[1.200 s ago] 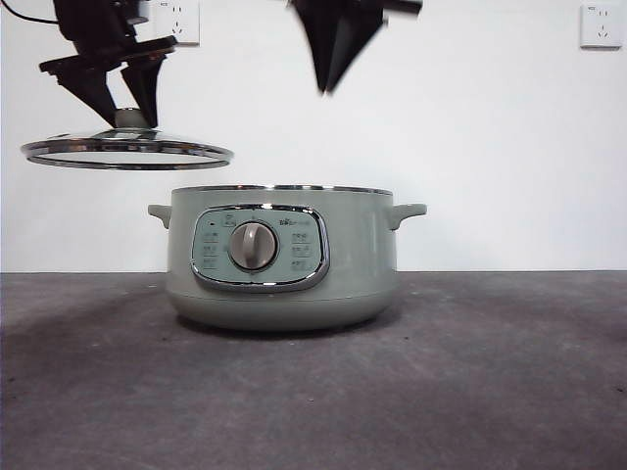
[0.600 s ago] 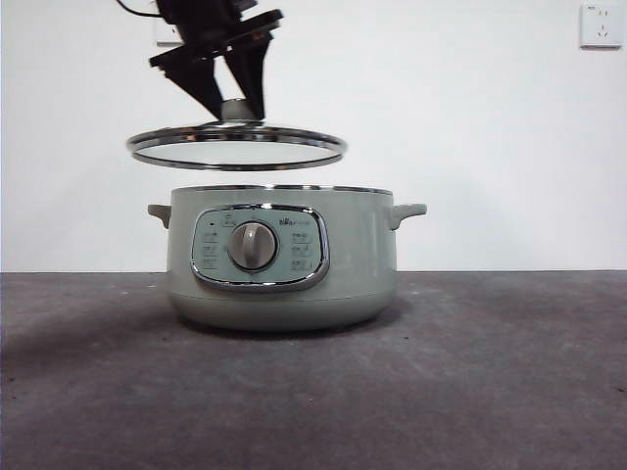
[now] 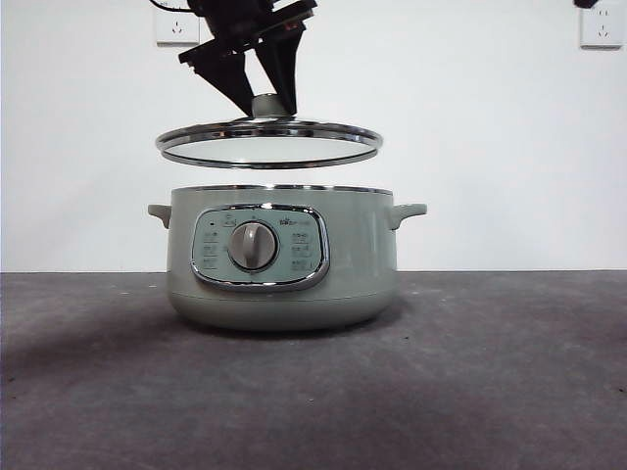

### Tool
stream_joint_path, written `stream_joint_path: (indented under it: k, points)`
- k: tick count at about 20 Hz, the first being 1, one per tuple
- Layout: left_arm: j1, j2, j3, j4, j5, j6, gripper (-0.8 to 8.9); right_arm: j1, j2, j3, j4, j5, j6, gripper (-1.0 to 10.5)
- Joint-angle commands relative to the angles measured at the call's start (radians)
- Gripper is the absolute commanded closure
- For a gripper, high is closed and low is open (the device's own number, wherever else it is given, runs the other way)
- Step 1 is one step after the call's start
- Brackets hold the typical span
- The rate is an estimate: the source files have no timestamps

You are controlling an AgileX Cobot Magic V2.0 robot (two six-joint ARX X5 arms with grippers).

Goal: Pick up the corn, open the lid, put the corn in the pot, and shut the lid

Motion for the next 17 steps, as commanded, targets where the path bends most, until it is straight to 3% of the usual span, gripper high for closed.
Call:
stream_joint_path:
  k: [1, 17]
  points:
    - [-0.019, -0.005, 0.005, 0.038, -0.011, -0.010, 8.26, -0.001, -0.039, -0.028, 0.009, 0.004, 0.045, 9.5]
    - [-0.025, 0.102, 0.005, 0.016, -0.030, -0.059, 8.26, 0.000, -0.200, -0.031, -0.055, 0.005, 0.071, 9.5]
